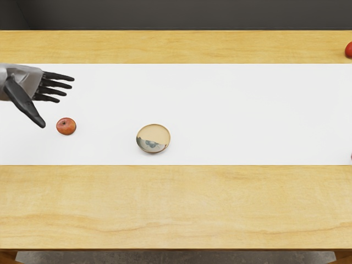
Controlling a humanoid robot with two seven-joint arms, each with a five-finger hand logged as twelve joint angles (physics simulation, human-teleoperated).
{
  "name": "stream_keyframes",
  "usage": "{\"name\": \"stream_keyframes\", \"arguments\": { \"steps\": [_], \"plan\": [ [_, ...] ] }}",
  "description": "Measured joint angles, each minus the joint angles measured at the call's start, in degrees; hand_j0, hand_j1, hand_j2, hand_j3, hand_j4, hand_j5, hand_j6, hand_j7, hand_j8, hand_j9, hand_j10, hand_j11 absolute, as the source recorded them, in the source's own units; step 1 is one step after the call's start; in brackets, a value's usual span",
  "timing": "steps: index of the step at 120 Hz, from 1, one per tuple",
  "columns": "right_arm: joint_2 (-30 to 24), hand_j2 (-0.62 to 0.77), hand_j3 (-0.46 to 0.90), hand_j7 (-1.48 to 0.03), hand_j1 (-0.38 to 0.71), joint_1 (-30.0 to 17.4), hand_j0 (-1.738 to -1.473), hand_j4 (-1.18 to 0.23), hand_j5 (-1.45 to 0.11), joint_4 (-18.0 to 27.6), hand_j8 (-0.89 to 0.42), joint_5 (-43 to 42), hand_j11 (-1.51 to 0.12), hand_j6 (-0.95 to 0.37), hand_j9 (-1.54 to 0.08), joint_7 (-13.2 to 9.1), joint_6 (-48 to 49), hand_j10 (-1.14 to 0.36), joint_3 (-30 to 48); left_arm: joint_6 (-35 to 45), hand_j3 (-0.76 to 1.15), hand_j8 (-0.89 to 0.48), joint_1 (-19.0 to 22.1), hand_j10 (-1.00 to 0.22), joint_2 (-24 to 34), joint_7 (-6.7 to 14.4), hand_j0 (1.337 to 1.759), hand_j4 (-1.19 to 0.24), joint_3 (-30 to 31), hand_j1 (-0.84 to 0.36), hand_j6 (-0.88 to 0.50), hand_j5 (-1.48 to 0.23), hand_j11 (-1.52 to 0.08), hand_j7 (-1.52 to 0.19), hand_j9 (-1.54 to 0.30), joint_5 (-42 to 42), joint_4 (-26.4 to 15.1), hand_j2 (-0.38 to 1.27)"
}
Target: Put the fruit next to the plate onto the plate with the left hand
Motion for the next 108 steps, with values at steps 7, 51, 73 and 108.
{"name": "stream_keyframes", "arguments": {
  "steps": [7,51,73,108],
  "plan": [
    [0.00,0.00,0.00,0.00,-0.35,-0.14,-1.658,0.00,0.00,-0.03,0.00,-0.04,0.00,0.00,0.00,0.00,-0.01,0.00,-0.03,0.00,0.00,-0.01,-0.01,-0.01,0.00,0.21,1.658,-0.01,0.02,0.34,-0.01,-0.01,-0.01,-0.01,-0.01,0.05,0.04,0.00],
    [0.00,0.00,0.00,0.00,-0.35,-0.40,-1.658,0.00,0.00,-0.08,0.00,-0.14,0.00,0.00,0.00,0.00,-0.02,0.00,0.01,3.54,0.00,-0.01,0.19,-0.01,-2.75,6.49,1.658,-0.01,2.67,0.34,-0.01,-0.01,-0.01,-0.01,-0.01,8.93,0.64,0.00],
    [0.00,0.00,0.00,0.00,-0.35,-0.41,-1.658,0.00,0.00,-0.10,0.00,-0.15,0.00,0.00,0.00,0.00,-0.02,0.00,0.02,7.70,0.00,-0.01,-3.82,-0.01,-6.39,7.63,1.658,-0.01,4.43,0.34,-0.02,-0.01,-0.01,-0.01,-0.01,12.24,3.87,0.00],
    [0.00,0.00,0.00,0.00,-0.35,-0.41,-1.658,0.00,0.00,-0.09,0.00,-0.14,0.00,0.00,0.00,0.00,-0.02,0.00,0.01,17.89,0.00,-0.02,-11.25,-0.02,-19.56,2.73,1.658,-0.02,23.32,0.33,-0.02,-0.02,-0.02,-0.02,-0.02,6.18,9.06,0.00]
  ]
}}
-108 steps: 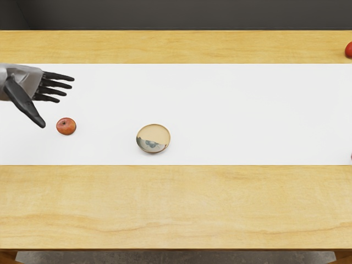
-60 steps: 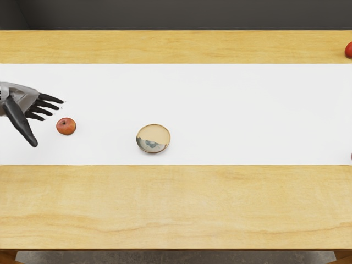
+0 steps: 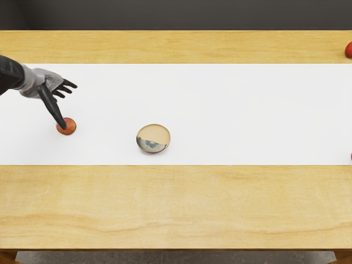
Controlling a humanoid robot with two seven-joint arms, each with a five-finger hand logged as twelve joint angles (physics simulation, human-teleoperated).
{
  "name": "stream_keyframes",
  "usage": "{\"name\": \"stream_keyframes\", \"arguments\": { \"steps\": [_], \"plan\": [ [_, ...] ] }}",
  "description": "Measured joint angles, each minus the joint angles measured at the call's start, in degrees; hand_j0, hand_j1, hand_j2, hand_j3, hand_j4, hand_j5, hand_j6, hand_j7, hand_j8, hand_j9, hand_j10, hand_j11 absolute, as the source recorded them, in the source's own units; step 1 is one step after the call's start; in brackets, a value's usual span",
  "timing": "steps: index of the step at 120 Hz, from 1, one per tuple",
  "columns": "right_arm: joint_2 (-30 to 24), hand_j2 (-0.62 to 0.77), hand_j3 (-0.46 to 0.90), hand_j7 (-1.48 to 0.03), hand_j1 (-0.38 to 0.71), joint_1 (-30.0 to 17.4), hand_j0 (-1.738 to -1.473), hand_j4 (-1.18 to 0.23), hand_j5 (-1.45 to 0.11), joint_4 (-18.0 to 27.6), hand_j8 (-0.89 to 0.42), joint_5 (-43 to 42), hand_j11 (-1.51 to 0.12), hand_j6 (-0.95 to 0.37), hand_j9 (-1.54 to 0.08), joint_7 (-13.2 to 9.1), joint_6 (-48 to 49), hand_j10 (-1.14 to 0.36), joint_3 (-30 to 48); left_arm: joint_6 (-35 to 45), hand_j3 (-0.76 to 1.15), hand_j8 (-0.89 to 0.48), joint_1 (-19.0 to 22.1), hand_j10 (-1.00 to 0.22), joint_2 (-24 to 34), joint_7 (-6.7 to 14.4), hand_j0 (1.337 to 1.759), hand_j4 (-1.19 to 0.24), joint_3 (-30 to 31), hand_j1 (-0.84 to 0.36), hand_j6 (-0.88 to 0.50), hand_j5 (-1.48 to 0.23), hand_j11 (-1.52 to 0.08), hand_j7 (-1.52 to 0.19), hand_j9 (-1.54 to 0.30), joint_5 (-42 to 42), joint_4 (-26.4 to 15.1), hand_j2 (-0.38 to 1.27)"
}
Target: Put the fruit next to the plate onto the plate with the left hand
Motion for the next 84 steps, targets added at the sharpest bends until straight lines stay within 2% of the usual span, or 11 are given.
{"name": "stream_keyframes", "arguments": {
  "steps": [12,28,39,57,84],
  "plan": [
    [0.00,0.00,0.00,0.00,-0.35,0.00,-1.658,0.00,0.00,-0.01,0.00,0.00,0.00,0.00,0.00,0.00,0.00,0.00,0.00,7.93,0.00,-0.05,-0.22,-0.05,-0.53,-3.79,1.658,-0.05,4.86,0.29,-0.05,-0.07,-0.07,-0.07,-0.07,-0.90,-0.69,0.01],
    [0.00,0.00,0.00,0.00,-0.35,-0.01,-1.658,0.00,0.00,-0.02,0.00,0.00,0.00,0.00,0.00,0.00,0.00,0.00,0.00,22.44,0.00,-0.09,-1.69,-0.08,-1.04,-7.31,1.658,-0.09,9.85,0.25,-0.09,-0.11,-0.11,-0.11,-0.11,-1.29,-6.44,0.02],
    [0.00,0.00,0.00,0.00,-0.35,-0.02,-1.658,0.00,0.00,-0.02,0.00,0.00,0.00,0.00,0.00,0.00,0.00,0.00,0.00,32.34,0.00,-0.09,-1.30,-0.09,-4.26,-9.38,1.658,-0.09,13.00,0.24,-0.09,-0.12,-0.12,-0.12,-0.12,-1.46,-9.95,0.02],
    [0.00,0.00,0.00,0.00,-0.35,-0.02,-1.658,0.00,0.00,0.01,0.00,0.00,0.00,0.00,0.00,0.00,0.00,0.00,0.00,41.69,0.00,-0.10,0.87,-0.09,-6.63,-10.69,1.658,-0.09,16.27,0.24,-0.10,-0.12,-0.12,-0.12,-0.12,-1.94,-12.02,0.02],
    [0.00,0.00,0.00,0.00,-0.35,-0.01,-1.658,0.00,0.00,-0.01,0.00,0.00,0.00,0.00,0.00,0.00,0.00,0.00,0.00,44.60,0.00,-0.09,2.17,-0.09,-8.68,-10.99,1.658,-0.09,18.69,0.24,-0.09,-0.11,-0.11,-0.11,-0.11,-2.24,-12.33,0.02]
  ]
}}
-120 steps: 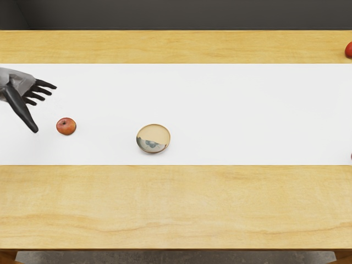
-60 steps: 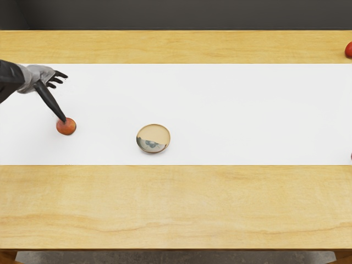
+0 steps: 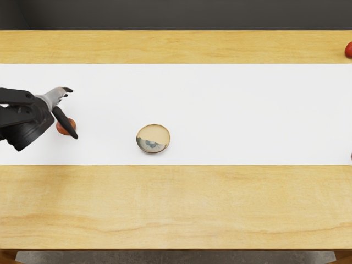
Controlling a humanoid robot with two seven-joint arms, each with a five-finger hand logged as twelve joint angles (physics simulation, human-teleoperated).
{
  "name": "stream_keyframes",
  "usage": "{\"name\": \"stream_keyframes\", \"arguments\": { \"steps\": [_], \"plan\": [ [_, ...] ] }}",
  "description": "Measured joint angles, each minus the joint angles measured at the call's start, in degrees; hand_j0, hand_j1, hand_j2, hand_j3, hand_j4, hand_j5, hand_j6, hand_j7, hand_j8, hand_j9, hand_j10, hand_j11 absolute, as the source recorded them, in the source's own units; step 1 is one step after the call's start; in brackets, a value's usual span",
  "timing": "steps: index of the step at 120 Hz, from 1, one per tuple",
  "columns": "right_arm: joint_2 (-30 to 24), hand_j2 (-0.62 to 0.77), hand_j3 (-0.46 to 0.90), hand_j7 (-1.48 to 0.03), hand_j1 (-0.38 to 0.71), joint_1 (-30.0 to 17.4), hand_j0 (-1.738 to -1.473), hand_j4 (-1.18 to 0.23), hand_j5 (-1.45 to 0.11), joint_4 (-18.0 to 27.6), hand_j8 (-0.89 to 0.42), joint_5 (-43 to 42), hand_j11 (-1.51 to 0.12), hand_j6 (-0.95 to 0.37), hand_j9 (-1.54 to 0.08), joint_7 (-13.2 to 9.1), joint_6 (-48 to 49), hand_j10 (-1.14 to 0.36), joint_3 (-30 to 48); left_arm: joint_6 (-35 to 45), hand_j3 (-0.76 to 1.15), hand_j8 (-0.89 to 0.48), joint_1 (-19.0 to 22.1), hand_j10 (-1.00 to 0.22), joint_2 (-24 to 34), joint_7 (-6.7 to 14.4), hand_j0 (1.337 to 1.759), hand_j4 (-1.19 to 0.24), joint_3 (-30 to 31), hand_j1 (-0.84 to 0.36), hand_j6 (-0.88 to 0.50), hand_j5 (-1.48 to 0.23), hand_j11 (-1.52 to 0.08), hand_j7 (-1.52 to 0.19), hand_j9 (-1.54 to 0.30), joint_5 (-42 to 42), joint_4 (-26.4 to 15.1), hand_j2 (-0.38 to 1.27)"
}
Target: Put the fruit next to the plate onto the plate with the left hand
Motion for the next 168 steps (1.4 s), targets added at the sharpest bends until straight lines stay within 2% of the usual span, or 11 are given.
{"name": "stream_keyframes", "arguments": {
  "steps": [17,42,59,104,127,146,156,168],
  "plan": [
    [0.00,0.00,0.00,0.00,-0.35,0.00,-1.658,0.00,0.00,0.00,0.00,0.00,0.00,0.00,0.00,0.00,0.00,0.00,0.00,0.17,0.00,-0.07,-0.08,-0.07,0.03,-0.09,1.658,-0.07,1.54,0.26,-0.07,-0.09,-0.09,-0.09,-0.09,-0.67,0.02,0.02],
    [0.00,0.00,0.00,0.00,-0.35,0.01,-1.658,0.00,0.00,-0.01,0.00,0.00,0.00,0.00,0.00,0.00,0.00,0.00,0.00,0.51,0.00,-0.23,0.01,-0.23,-0.15,0.14,1.658,-0.23,3.11,0.08,-0.23,-0.30,-0.30,-0.30,-0.30,-1.04,0.05,0.05],
    [0.00,0.00,0.00,0.00,-0.35,0.02,-1.658,0.00,0.00,0.00,0.00,-0.01,0.00,0.00,0.00,0.00,0.00,0.00,0.00,4.96,0.00,-0.30,0.01,-0.30,-1.01,0.01,1.658,-0.30,3.62,-0.01,-0.30,-0.39,-0.39,-0.39,-0.39,-1.08,0.07,0.06],
    [0.00,0.00,0.00,0.00,-0.35,0.00,-1.658,0.00,0.00,0.00,0.00,0.00,0.00,0.00,0.00,0.00,0.00,0.00,0.00,7.48,0.00,-0.35,0.10,-0.35,-4.29,0.31,1.658,-0.35,4.36,-0.07,-0.35,-0.46,-0.46,-0.46,-0.46,-1.88,-0.26,0.07],
    [0.00,0.00,0.00,0.00,-0.35,0.00,-1.658,0.00,0.00,0.00,0.00,-0.01,0.00,0.00,0.00,0.00,0.00,0.00,0.00,5.61,0.00,-0.51,0.03,-0.51,-4.29,0.88,1.657,-0.50,5.18,-0.27,-0.51,-0.67,-0.67,-0.67,-0.67,-2.04,-0.81,0.10],
    [0.00,0.00,0.00,0.00,-0.35,0.00,-1.658,0.00,0.00,0.00,0.00,-0.01,0.00,0.00,0.00,0.00,0.00,0.00,0.00,4.80,0.00,-0.40,-0.08,-0.58,-3.98,1.30,1.652,-0.63,5.73,-0.33,-0.49,-0.75,-0.81,-0.79,-0.81,-1.51,-2.00,0.06],
    [0.00,0.00,0.00,0.00,-0.35,0.00,-1.658,0.00,0.00,0.00,0.00,0.01,0.00,0.00,0.00,0.00,0.00,0.00,0.00,4.64,0.00,-0.39,-0.23,-0.60,-3.76,1.64,1.651,-0.69,6.02,-0.36,-0.50,-0.82,-0.89,-0.85,-0.89,-1.64,-2.21,0.23],
    [0.00,0.00,0.00,0.00,-0.35,-0.02,-1.658,0.00,0.00,0.01,0.00,0.00,0.00,0.00,0.00,0.00,0.00,0.00,0.00,4.48,0.00,-0.37,-0.49,-0.58,-3.52,1.82,1.651,-0.71,6.34,-0.37,-0.46,-0.91,-0.94,-0.92,-0.94,-1.97,-2.33,0.27]
  ]
}}
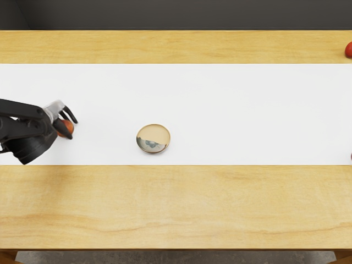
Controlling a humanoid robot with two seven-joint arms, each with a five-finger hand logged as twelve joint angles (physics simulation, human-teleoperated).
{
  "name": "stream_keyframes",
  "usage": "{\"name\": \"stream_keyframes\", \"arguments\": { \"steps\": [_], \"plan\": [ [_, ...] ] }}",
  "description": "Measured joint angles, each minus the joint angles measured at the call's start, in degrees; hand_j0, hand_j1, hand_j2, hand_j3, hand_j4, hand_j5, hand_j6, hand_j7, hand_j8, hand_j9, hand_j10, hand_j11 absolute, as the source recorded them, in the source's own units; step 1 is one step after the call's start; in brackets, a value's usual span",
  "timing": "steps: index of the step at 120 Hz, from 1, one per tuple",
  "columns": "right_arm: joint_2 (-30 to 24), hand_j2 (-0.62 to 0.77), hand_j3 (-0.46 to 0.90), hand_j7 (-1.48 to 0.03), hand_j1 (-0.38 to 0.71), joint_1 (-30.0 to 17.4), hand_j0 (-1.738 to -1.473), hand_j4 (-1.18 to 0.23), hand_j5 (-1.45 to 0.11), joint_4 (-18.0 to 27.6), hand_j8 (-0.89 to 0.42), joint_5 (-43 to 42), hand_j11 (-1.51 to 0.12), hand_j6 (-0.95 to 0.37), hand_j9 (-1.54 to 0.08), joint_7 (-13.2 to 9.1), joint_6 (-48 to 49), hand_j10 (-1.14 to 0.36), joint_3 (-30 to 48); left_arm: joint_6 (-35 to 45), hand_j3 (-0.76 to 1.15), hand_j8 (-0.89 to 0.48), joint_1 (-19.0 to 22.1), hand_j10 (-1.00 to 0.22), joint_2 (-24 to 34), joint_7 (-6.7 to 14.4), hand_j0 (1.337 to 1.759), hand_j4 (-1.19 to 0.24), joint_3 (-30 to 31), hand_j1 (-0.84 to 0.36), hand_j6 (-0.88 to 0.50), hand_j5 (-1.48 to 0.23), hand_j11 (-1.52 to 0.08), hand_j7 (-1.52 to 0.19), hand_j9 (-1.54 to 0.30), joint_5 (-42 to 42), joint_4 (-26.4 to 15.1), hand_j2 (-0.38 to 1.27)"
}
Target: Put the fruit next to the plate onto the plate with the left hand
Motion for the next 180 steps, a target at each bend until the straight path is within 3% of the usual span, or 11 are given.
{"name": "stream_keyframes", "arguments": {
  "steps": [29,37,41,73,139,180],
  "plan": [
    [0.00,0.00,0.00,0.00,-0.35,0.02,-1.658,0.00,0.00,0.00,0.00,0.00,0.00,0.00,0.00,0.00,0.00,0.00,0.00,-0.02,0.00,-0.44,-2.33,-0.64,-0.17,-0.07,1.653,-0.72,0.11,-0.33,-0.54,-1.00,-0.99,-0.97,-0.98,-0.50,0.00,0.52],
    [0.00,0.00,0.00,0.00,-0.35,0.03,-1.658,0.00,0.00,0.01,0.00,0.00,0.00,0.00,0.00,0.00,0.00,0.00,0.00,-0.02,0.00,-0.44,-3.20,-0.65,-0.83,-0.12,1.653,-0.72,0.03,-0.31,-0.54,-1.00,-0.98,-0.98,-0.98,-0.53,0.07,0.49],
    [0.00,0.00,0.00,0.00,-0.35,0.03,-1.658,0.00,0.00,0.01,0.00,0.00,0.00,0.00,0.00,0.00,0.00,0.00,0.00,-0.06,0.00,-0.45,-3.49,-0.66,-1.19,-0.19,1.653,-0.72,-0.03,-0.29,-0.54,-1.00,-0.98,-0.98,-0.98,-0.43,0.14,0.40],
    [0.00,0.00,0.00,0.00,-0.35,0.03,-1.658,0.00,0.00,0.00,0.00,0.00,0.00,0.00,0.00,0.00,0.00,0.00,0.00,-0.11,0.00,-0.45,-6.36,-0.64,-6.05,-0.41,1.653,-0.69,-0.14,-0.29,-0.52,-0.96,-0.95,-0.95,-0.94,-1.43,0.89,0.30],
    [0.00,0.00,0.00,0.00,-0.35,0.03,-1.658,0.00,0.00,-0.01,0.00,0.00,0.00,0.00,0.00,0.00,0.00,0.00,0.00,-0.19,0.00,-0.44,-11.81,-0.62,-15.56,-0.25,1.655,-0.68,-0.74,-0.35,-0.51,-0.94,-0.92,-0.93,-0.92,-4.70,0.50,0.42],
    [0.00,0.00,0.00,0.00,-0.35,0.02,-1.658,0.00,0.00,-0.01,0.00,0.00,0.00,0.00,0.00,0.00,0.00,0.00,0.00,-0.20,0.00,-0.44,-14.05,-0.62,-19.26,0.01,1.655,-0.68,-3.29,-0.37,-0.50,-0.95,-0.92,-0.93,-0.92,-5.78,-3.56,0.45]
  ]
}}
